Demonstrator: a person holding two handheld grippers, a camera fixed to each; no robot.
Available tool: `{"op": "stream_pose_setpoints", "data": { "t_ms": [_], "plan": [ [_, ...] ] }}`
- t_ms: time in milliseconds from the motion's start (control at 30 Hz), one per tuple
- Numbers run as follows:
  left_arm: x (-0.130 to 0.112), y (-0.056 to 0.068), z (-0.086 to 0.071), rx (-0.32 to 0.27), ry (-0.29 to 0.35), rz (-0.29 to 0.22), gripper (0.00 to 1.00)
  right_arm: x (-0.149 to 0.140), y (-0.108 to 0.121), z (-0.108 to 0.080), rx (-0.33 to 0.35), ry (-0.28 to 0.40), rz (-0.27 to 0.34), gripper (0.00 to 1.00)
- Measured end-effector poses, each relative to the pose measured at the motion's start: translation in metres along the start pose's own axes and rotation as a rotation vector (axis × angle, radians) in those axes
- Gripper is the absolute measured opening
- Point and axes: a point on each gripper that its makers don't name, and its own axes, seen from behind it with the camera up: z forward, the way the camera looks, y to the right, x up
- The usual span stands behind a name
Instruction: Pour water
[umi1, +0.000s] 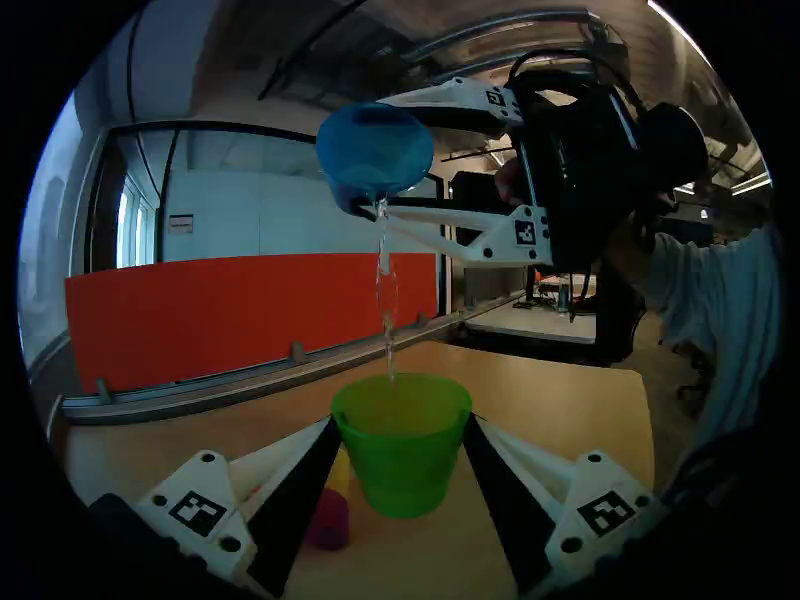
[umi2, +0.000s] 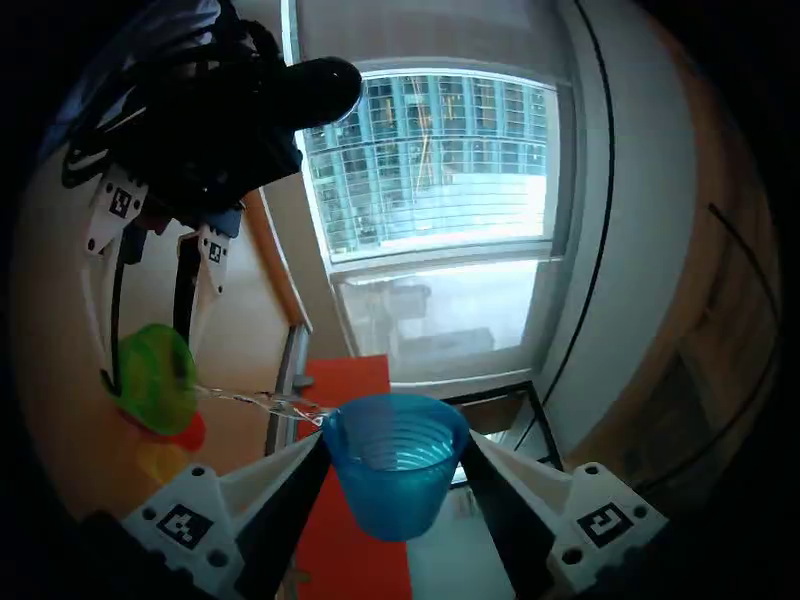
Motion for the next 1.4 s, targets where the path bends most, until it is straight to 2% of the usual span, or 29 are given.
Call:
{"op": "stream_pose_setpoints", "data": {
  "t_ms": [733, 1167, 1400],
  "plan": [
    [-0.001, 0.000, 0.002, 0.003, -0.002, 0.006, 0.86, 0.005, 0.006, 0.001, -0.020, 0.000, -0.136, 0.91],
    [0.003, -0.002, 0.003, 0.007, 0.005, -0.002, 0.86, 0.010, 0.011, 0.002, -0.025, 0.001, -0.242, 0.91],
    [0.004, -0.003, 0.003, 0.007, 0.009, -0.005, 0.86, 0.014, 0.008, 0.002, -0.016, 0.008, -0.268, 0.91]
  ]
}}
